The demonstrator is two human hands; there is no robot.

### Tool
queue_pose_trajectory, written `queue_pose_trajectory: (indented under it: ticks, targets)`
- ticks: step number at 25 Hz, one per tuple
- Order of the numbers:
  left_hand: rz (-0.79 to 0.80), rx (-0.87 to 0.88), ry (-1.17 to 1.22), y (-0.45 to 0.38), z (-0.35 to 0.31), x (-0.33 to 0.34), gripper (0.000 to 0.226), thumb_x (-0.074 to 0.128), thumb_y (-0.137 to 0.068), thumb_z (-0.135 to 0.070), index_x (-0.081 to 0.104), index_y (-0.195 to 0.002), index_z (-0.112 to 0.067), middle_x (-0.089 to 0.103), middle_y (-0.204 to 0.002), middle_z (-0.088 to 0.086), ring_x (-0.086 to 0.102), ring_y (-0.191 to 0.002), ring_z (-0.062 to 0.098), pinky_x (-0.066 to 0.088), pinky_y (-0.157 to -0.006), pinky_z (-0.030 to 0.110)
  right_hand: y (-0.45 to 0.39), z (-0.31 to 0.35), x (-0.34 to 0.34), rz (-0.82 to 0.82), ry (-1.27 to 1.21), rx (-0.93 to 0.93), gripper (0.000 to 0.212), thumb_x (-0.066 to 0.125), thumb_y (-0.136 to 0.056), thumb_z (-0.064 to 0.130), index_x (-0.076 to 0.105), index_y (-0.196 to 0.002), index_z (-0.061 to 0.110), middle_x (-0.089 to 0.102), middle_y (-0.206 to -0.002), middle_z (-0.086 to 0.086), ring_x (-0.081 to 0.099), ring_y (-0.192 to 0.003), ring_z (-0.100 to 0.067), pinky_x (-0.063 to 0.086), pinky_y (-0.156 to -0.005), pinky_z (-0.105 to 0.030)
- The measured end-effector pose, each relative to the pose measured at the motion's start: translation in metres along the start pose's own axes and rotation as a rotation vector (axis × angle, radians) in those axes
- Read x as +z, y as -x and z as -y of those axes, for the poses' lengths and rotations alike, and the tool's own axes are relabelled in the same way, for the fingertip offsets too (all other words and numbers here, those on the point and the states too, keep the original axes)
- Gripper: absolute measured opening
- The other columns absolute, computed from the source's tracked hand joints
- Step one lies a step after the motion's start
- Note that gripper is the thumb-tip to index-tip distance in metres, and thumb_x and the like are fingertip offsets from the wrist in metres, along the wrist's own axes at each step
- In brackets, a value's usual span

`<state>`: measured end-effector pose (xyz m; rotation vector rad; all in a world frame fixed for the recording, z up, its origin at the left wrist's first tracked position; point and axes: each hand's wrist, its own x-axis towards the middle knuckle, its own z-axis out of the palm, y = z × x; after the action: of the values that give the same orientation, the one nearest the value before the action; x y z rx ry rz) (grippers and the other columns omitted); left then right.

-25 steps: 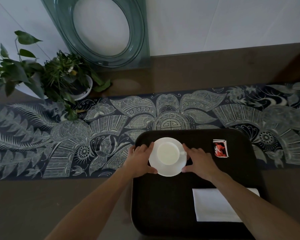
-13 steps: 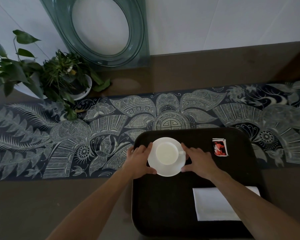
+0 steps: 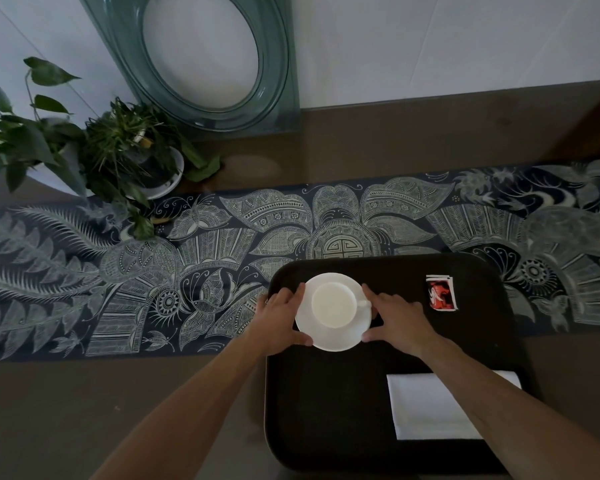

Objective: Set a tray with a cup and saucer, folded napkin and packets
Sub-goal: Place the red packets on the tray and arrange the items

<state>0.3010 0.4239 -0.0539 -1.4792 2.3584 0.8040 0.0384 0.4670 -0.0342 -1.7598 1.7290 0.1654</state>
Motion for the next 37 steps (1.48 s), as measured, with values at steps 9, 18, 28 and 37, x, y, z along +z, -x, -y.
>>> queue_pose_trajectory:
  ticks: [9,18,28,37]
  targets:
    - [0.005,0.032,-0.006,-0.007,-0.001,-0.006,0.117,0.072,-0.070,-0.060,0.001,-0.154,-0.020,0.036,-0.136,0.006,0.032,-0.133,0.025,0.006,-0.118,0.051,-0.003,0.000,-0.002,0.004,-0.014,0.032,0.105,0.074,-0.076,0.049,0.005,-0.154,0.031,0.052,-0.130,0.002,0.044,-0.128,-0.021,0.035,-0.103,-0.053]
    - [0.006,0.032,-0.027,-0.004,-0.004,-0.007,0.116,0.071,-0.072,-0.059,-0.001,-0.153,-0.019,0.035,-0.138,0.008,0.031,-0.133,0.026,0.009,-0.118,0.052,0.001,0.002,-0.004,0.013,-0.037,0.046,0.104,0.074,-0.077,0.046,0.005,-0.154,0.033,0.051,-0.135,-0.002,0.044,-0.129,-0.022,0.032,-0.107,-0.054]
    - [-0.170,-0.090,0.006,0.028,-0.013,0.005,0.094,0.064,-0.079,-0.057,0.017,-0.152,-0.019,0.035,-0.143,0.006,0.031,-0.135,0.028,0.017,-0.116,0.046,0.037,0.008,0.018,-0.037,0.050,0.205,0.073,0.059,-0.089,0.050,0.027,-0.150,0.026,0.042,-0.145,-0.004,0.040,-0.133,-0.025,0.039,-0.106,-0.050]
    - [-0.060,-0.040,-0.094,0.069,-0.060,0.020,0.041,0.056,-0.086,-0.050,0.058,-0.118,-0.025,0.055,-0.119,0.001,0.052,-0.111,0.023,0.042,-0.095,0.042,0.085,-0.013,0.029,-0.043,0.326,0.101,0.045,0.046,-0.095,0.047,0.047,-0.136,0.030,0.047,-0.135,-0.001,0.044,-0.125,-0.022,0.038,-0.102,-0.046]
